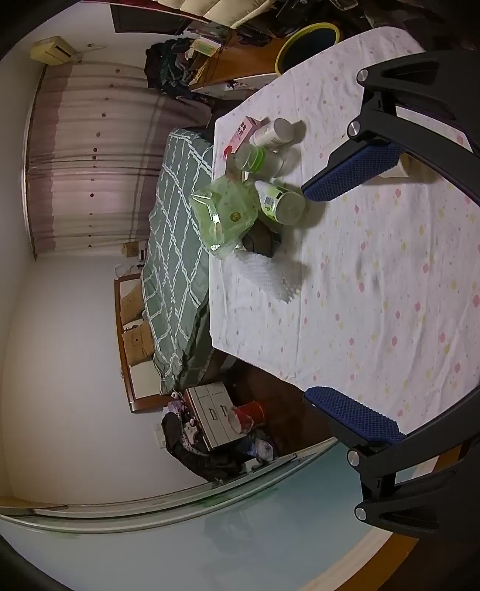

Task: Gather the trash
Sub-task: 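Move the right gripper toward the green plastic bag on the table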

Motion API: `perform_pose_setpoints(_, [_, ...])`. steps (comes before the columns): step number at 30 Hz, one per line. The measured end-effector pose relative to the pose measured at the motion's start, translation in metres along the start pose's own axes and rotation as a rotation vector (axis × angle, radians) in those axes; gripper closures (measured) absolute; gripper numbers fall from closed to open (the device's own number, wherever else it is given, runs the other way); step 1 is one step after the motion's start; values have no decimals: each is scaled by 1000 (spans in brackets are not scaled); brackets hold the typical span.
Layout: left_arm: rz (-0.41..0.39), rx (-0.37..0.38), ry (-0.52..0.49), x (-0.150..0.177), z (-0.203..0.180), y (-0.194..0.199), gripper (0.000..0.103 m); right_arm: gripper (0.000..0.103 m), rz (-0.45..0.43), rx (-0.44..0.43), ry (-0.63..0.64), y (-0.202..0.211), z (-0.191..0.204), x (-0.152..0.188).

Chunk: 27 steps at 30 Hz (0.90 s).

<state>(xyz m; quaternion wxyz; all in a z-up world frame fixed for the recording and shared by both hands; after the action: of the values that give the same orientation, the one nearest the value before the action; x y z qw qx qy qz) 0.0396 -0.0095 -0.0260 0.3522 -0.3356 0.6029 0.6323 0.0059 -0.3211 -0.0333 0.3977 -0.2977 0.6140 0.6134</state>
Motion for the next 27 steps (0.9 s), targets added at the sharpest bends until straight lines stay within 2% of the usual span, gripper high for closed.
perform_pose_setpoints(17, [10,-6,-1,0,0,-5,4,6,12,-6,-8,0,0,-1])
perform_pose_setpoints(22, [19,-8,0,0,1,-11,4,6,20,-7,-4,-16,12,-1])
perform_pose_setpoints(27, [28,-10,0,0,0,-17,4,6,29,-11,-2,-17,6,-5])
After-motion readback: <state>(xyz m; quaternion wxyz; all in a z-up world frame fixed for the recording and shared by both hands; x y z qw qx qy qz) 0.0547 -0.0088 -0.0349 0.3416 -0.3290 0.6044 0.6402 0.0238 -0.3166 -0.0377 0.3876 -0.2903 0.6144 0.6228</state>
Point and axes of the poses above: each gripper's, at about its wrist camera, not at the fingertips, and y roughly against the way its jaws point, z to its left, x to its underside, the point moved 4 cm from there along -y, roughly the way its jaws point, and after that the axes turned 1 degree about y, right-handed, at the moved point
